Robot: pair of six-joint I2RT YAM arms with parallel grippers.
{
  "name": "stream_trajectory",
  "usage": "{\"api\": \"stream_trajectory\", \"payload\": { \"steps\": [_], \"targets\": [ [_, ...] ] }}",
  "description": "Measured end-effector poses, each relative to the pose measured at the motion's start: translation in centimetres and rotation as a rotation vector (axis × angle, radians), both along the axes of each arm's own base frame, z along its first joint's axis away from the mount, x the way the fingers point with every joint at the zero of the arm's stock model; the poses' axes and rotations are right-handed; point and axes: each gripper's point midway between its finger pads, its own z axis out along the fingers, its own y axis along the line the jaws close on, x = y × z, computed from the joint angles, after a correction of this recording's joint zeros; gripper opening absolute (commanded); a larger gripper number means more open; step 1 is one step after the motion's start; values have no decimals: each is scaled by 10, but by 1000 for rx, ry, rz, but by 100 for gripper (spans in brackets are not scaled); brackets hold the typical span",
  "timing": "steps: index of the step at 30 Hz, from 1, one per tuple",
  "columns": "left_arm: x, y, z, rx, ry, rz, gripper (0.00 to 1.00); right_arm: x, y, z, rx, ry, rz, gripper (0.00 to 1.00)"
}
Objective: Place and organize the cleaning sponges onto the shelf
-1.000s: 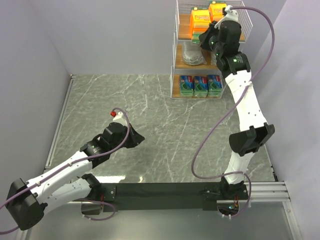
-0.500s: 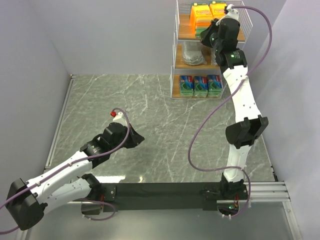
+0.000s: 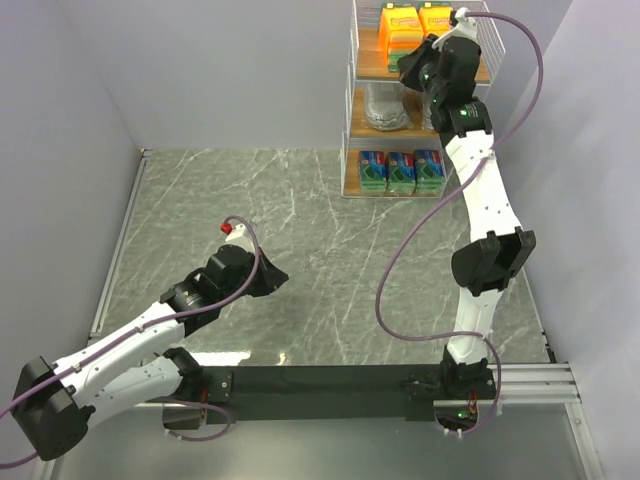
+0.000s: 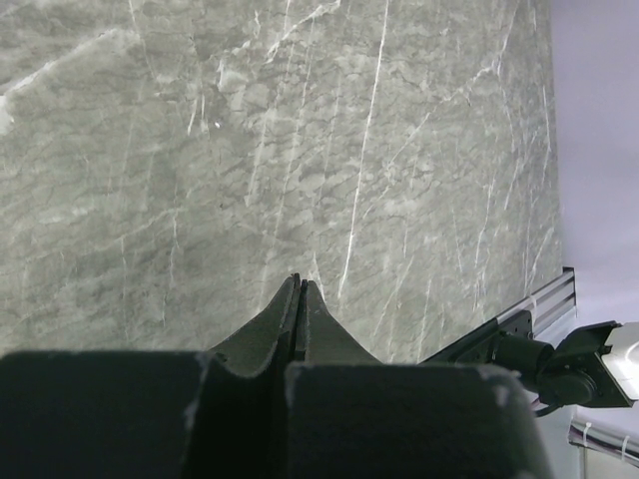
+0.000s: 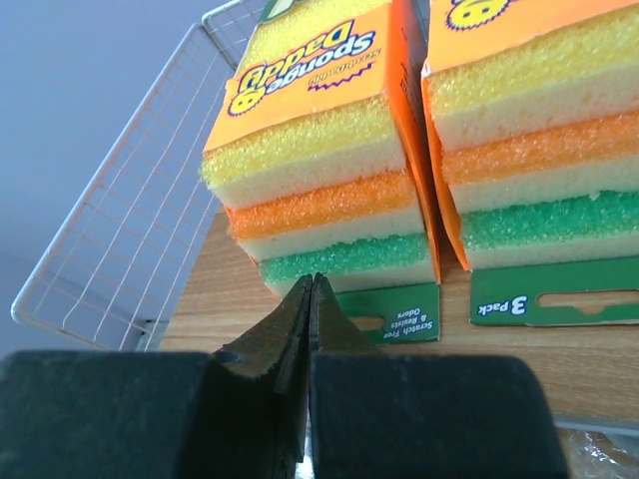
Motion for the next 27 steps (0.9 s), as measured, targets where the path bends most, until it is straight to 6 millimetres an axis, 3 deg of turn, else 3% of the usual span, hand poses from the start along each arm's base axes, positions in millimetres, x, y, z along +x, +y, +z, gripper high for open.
{"api": "stream_trajectory", "payload": {
  "steps": [6, 9, 10, 13, 17, 19, 21, 24, 27],
  "targets": [
    [1, -1, 4, -1, -1, -1, 0, -12, -2, 1, 1, 4, 3, 1],
    [2, -2, 10, -6, -12, -3, 1, -45, -7, 1, -1, 6, 10, 22],
    [2, -2, 13, -9, -17, -4, 1, -58, -8, 4, 2, -6, 15, 42],
    [3, -3, 24, -24, -43, -8, 2, -116, -11, 8, 19, -43, 54, 71],
    [3, -2, 48, -49, -112, -23, 44, -193, -15, 3, 51, -134, 106, 78],
    [3, -1, 58, -56, -144, -31, 68, -220, -16, -13, 65, -141, 127, 80],
    [3, -2, 67, -64, -164, -37, 85, -240, -15, -34, 75, -126, 149, 82],
    [3, -3, 73, -66, -182, -49, 93, -264, -13, -74, 84, -93, 182, 86],
    [3, -4, 78, -68, -195, -62, 96, -289, -13, -145, 88, 8, 199, 89]
  ]
}}
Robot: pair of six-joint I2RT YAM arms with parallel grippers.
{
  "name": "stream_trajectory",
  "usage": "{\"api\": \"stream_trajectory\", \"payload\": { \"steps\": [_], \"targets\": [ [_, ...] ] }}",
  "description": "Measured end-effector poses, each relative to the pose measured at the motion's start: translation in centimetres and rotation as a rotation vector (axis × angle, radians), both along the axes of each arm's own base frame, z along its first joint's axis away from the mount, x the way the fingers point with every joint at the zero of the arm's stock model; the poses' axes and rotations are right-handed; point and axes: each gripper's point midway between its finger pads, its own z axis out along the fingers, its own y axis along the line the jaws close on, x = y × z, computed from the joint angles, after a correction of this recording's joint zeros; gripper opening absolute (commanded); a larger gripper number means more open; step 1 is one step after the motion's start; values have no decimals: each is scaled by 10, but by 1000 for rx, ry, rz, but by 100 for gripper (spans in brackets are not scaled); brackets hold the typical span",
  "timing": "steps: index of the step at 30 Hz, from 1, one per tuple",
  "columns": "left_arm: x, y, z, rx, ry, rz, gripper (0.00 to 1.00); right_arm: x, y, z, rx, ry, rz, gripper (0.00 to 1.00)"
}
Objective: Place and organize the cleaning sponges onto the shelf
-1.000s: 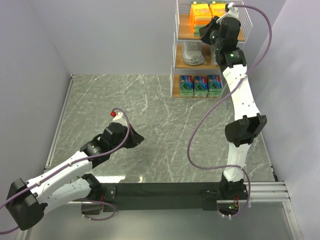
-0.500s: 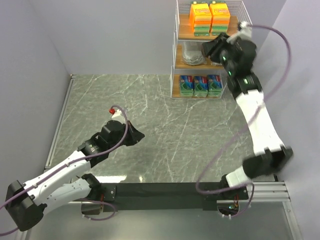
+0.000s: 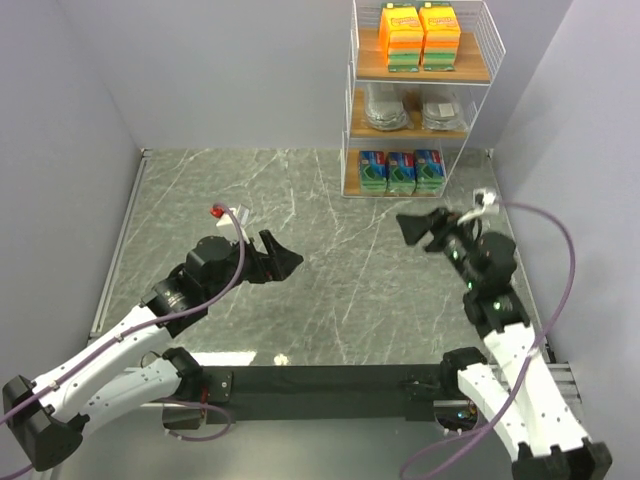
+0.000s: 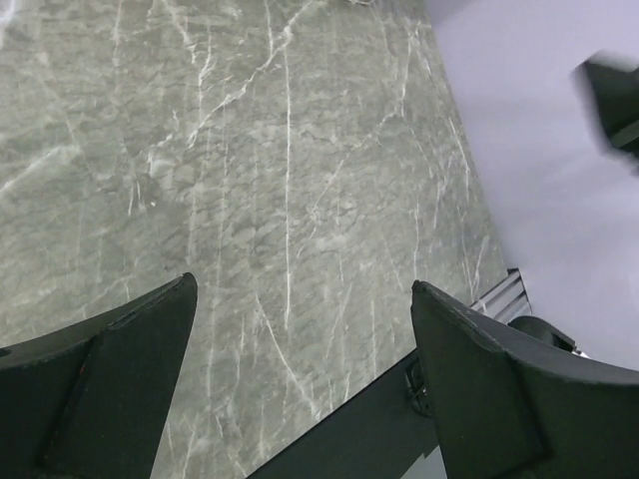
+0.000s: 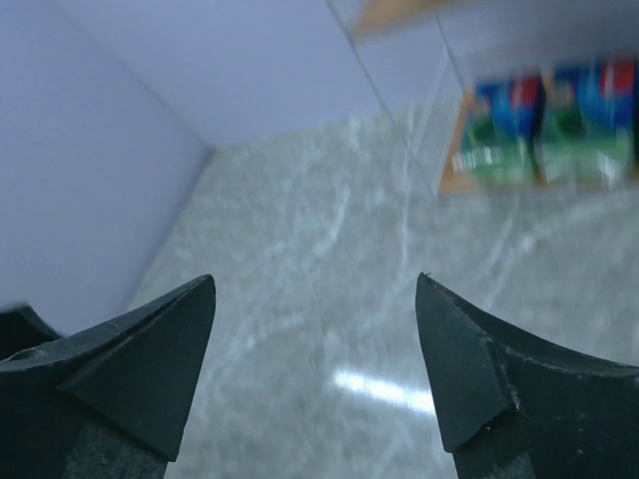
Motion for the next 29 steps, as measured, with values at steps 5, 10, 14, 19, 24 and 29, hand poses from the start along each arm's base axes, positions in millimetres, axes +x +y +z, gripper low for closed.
{"api": "stream_trajectory", "payload": {
  "steps": [5, 10, 14, 19, 24, 29],
  "targets": [
    [-1, -3, 8, -4, -28, -25, 96, -41, -8, -52, 3, 48, -4, 90],
    [0, -3, 24, -20, -74, -29, 95, -80, -19, -42, 40, -79, -25, 93],
    [-1, 0, 38, -46, -117, -23, 95, -90, -28, -56, 74, -76, -70, 95],
    [1, 4, 56, -54, -168, -5, 95, -82, -32, -119, 85, 130, -120, 96],
    [6, 3, 70, -46, -200, -3, 94, -81, -39, -134, 91, 183, -170, 97],
    [7, 3, 70, -33, -213, -7, 91, -79, -43, -133, 92, 180, -198, 97]
  ]
}}
